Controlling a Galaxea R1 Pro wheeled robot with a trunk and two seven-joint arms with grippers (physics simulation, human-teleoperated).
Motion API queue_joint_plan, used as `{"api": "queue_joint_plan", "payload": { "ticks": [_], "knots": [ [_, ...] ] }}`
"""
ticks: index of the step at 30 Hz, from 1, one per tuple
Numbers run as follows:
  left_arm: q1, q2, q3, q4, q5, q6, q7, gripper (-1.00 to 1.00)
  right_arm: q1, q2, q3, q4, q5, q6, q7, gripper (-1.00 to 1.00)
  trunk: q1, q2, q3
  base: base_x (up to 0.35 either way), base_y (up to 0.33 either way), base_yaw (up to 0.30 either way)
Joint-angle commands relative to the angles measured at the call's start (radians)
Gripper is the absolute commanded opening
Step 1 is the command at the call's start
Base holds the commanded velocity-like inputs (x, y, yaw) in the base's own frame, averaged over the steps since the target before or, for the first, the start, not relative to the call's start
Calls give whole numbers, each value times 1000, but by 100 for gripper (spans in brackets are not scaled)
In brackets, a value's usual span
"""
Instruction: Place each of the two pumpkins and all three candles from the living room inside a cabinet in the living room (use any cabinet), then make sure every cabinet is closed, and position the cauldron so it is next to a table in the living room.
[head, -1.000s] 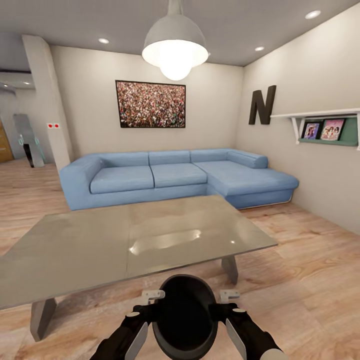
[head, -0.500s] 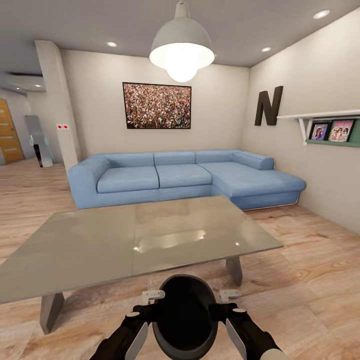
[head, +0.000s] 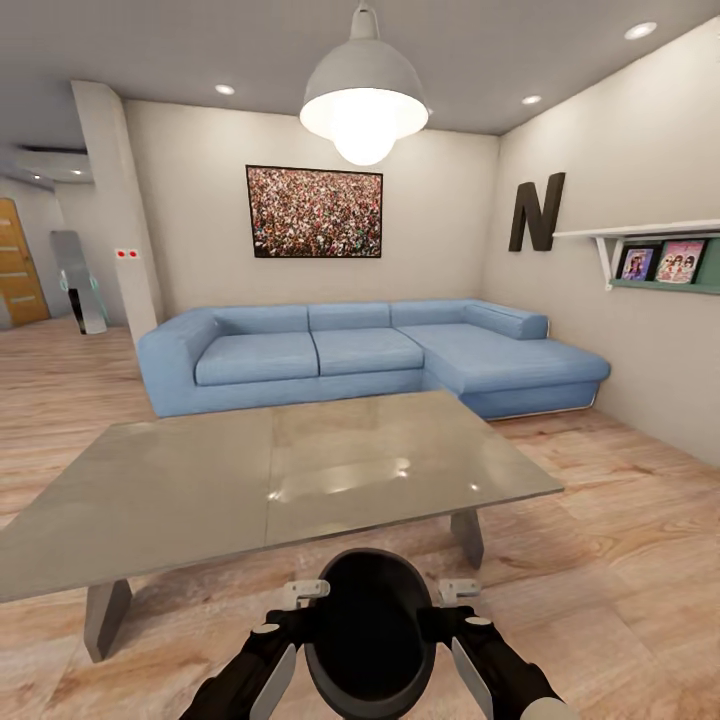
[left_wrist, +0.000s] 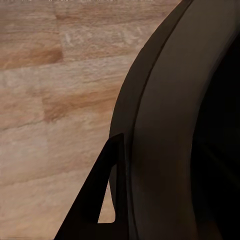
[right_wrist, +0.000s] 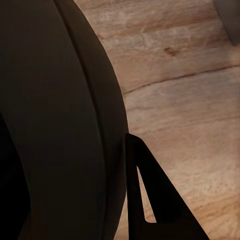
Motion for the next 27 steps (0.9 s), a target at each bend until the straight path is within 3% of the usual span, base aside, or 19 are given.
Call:
{"api": "queue_joint_plan", "payload": {
  "ticks": [1,14,27],
  "knots": [
    [0,2,-4,0,-3,7,11,-100,-1,-1,9,-19,-13,6,-3,-100,0,-1,-1,-2,0,127],
    [0,2,-4,0,-3,7,11,-100,-1,-1,9,-19,-13,7,-3,-100,0,-1,-1,0,0,252],
    [0,2,-4,0,-3,6,11,-100,-1,-1,9,-19,-13,2,-2,-100,0,-1,-1,45,0,20]
  ]
}}
